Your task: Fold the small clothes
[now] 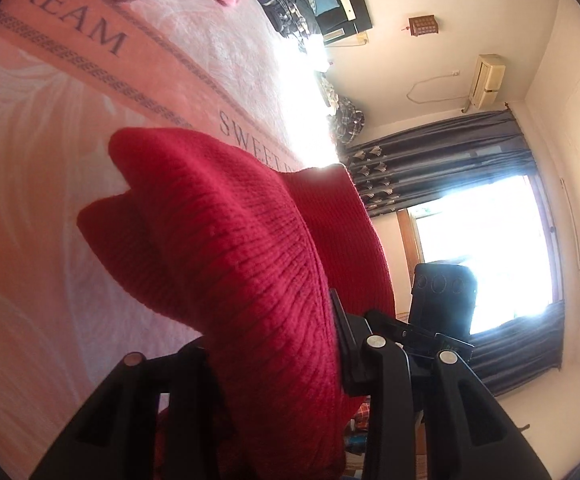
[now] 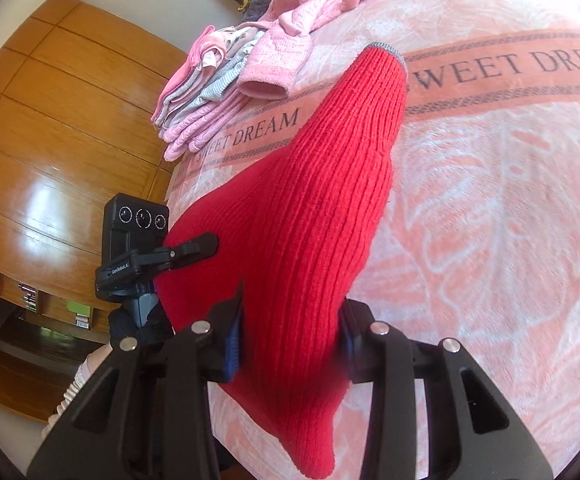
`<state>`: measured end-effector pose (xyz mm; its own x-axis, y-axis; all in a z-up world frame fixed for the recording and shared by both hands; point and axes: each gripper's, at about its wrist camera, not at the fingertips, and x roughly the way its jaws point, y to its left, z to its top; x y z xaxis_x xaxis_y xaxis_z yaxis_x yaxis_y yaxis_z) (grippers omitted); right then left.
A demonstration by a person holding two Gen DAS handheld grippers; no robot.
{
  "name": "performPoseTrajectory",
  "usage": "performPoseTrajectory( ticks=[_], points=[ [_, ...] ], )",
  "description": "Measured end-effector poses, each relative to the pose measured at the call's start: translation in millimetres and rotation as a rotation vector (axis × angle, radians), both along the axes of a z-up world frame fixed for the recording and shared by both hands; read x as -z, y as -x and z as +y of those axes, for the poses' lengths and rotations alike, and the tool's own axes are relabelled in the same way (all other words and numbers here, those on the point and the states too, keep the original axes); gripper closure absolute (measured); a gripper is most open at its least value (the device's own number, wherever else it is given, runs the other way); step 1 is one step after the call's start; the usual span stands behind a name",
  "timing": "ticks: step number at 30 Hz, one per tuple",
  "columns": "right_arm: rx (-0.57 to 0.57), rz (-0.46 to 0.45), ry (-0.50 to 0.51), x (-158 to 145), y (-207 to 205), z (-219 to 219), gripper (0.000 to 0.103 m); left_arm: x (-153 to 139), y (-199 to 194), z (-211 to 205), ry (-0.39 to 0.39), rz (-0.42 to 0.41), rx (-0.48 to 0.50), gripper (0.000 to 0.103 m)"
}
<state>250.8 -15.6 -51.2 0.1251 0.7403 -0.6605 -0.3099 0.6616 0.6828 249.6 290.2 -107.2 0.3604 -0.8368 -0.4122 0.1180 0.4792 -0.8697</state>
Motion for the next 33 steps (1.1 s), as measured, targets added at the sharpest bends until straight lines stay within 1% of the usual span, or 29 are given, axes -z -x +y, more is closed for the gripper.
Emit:
performPoseTrajectory(
  ticks=[2,4,6,8,10,12,13,15,17,19,22,25,28,30,33],
  points=[
    [0.016,0.016,0.016,10,4,-18,0.067,11,3,-19,-0.045,0.009,0.018,0.068],
    [0.032,0.050,0.037,28,3,-32,0.067,29,6,-32,-0.074,0.044,0.028,0.068],
    [0.028,0.069,0.083,53,3,-38,0.066,48,8,-42,-0.115,0.063,0.039,0.068],
    [0.037,0.104,0.122,81,3,-41,0.064,63,12,-48,-0.148,0.058,0.040,0.067],
    [0.048,0.131,0.084,98,4,-46,0.060,71,12,-48,-0.139,0.060,0.033,0.065],
    [0.055,0.146,0.048,99,6,-53,0.054,70,13,-48,-0.148,0.055,0.044,0.063],
    [0.053,0.136,0.053,95,8,-54,0.053,68,14,-48,-0.162,0.053,0.053,0.063],
    [0.052,0.108,0.046,84,15,-61,0.044,62,14,-48,-0.174,0.059,0.054,0.062],
    [0.055,0.107,0.022,79,26,-69,0.039,56,23,-43,-0.168,0.060,0.054,0.055],
    [0.057,0.104,0.011,77,40,-76,0.039,53,39,-39,-0.175,0.046,0.060,0.053],
    [0.050,0.151,-0.016,85,58,-81,0.038,47,61,-38,-0.218,0.005,0.072,0.051],
    [0.027,0.166,-0.003,94,71,-78,0.038,44,72,-39,-0.261,-0.032,0.077,0.051],
    [-0.001,0.183,-0.014,104,78,-68,0.040,40,71,-49,-0.308,-0.041,0.087,0.050],
    [-0.016,0.186,-0.014,107,80,-61,0.044,39,75,-53,-0.341,-0.047,0.093,0.048],
    [-0.037,0.172,0.007,106,76,-44,0.047,33,84,-61,-0.390,-0.056,0.092,0.048]
  ],
)
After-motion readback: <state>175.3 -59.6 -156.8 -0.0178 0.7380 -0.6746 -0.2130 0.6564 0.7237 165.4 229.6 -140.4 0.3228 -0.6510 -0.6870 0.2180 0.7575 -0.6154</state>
